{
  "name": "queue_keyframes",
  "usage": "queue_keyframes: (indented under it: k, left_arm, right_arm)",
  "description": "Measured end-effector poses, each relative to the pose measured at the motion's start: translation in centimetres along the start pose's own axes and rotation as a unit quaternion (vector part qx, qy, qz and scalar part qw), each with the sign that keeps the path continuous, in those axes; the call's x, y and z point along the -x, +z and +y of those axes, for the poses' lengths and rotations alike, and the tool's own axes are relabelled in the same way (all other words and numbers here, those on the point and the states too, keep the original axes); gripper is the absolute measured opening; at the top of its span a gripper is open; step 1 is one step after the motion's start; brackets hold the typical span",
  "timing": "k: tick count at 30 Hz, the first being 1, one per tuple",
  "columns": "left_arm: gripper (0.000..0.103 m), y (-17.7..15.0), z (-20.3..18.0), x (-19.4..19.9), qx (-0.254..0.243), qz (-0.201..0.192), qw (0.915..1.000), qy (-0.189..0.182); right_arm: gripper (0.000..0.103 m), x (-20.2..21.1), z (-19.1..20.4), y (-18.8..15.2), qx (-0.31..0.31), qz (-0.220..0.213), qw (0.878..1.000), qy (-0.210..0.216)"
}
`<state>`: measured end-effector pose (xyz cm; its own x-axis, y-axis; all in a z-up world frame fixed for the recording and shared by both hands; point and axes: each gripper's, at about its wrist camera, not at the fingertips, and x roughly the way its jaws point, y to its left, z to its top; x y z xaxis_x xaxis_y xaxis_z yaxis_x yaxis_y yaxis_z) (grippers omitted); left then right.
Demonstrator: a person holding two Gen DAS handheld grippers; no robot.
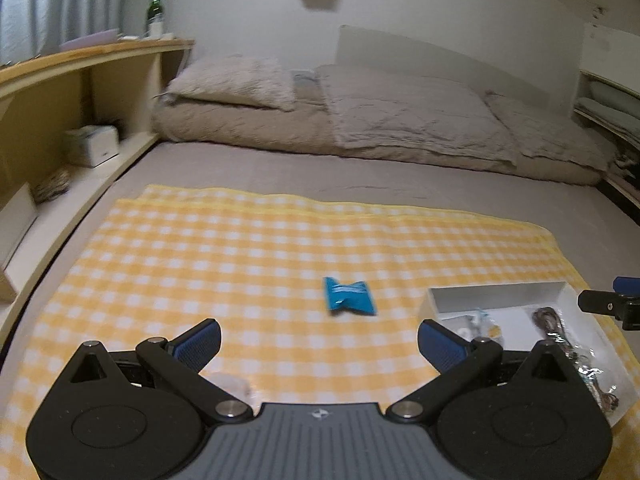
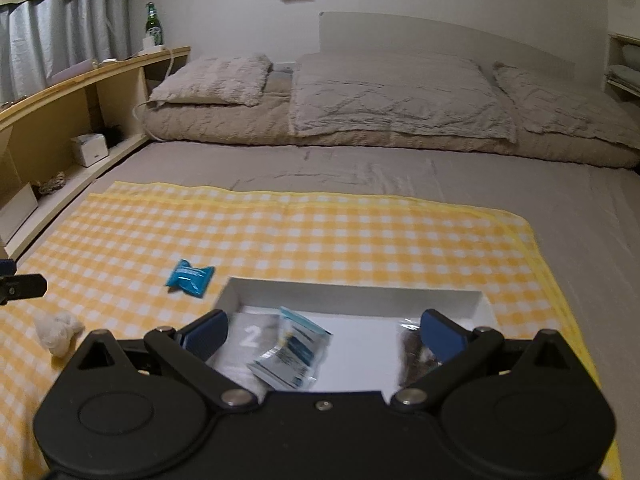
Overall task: Organize soft objects
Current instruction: 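Lift both tools out of the box toward the gloves and blue packet, then lower the left tool onto the white gloves and close it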
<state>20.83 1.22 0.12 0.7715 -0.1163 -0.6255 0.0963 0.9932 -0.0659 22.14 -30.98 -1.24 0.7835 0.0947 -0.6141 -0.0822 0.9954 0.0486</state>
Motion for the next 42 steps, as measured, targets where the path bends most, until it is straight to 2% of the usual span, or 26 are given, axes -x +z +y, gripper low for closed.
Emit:
queue_keyframes:
  k: [10, 14, 16, 17, 18, 20, 26, 35, 42]
  left_arm:
    - [0.101, -0.9, 4.1, 0.4, 0.012, 0.02, 0.9994, 0.025]
    - [0.088, -1.4, 4.8, 0.0, 0.006, 0.042, 0.9988, 0.025]
    - [0.079, -1.7, 4.9, -0.3, -0.002, 0.054, 0.9983, 0.023]
    - [0.069, -1.8, 4.9, -0.4, -0.006, 0.06, 0.998, 0.018]
    - [0.059, -1.9, 4.8, -0.5, -0.008, 0.066, 0.9978, 0.01]
    - [0.051, -2.3, 4.7, -0.5, -0.01, 0.074, 0.9972, -0.009]
    - [0.033, -3.9, 3.3, -1.5, -0.042, 0.11, 0.9913, -0.059]
    - [0.031, -5.2, 2.7, -4.0, -0.075, 0.134, 0.9867, -0.053]
    - [0.032, -5.4, 4.2, -4.9, -0.1, 0.116, 0.9882, -0.013]
  right_arm:
    - [0.103, -2.0, 6.0, 1.5, 0.024, -0.003, 0.999, 0.039]
    - [0.103, -2.5, 8.0, 2.0, 0.028, -0.005, 0.998, 0.056]
    - [0.103, -2.8, 8.9, 2.1, 0.03, -0.005, 0.998, 0.063]
    - [0.103, -2.9, 9.3, 2.2, 0.032, -0.005, 0.997, 0.065]
    - [0.103, -3.1, 9.6, 2.2, 0.035, -0.004, 0.997, 0.066]
    - [0.103, -3.4, 10.2, 2.2, 0.039, -0.001, 0.997, 0.067]
    - [0.103, -4.5, 11.2, 2.4, 0.036, 0.003, 0.997, 0.067]
    - [0.103, -6.0, 11.6, 2.7, 0.032, 0.014, 0.997, 0.071]
    - [0.103, -7.2, 11.6, 2.8, 0.037, 0.018, 0.997, 0.071]
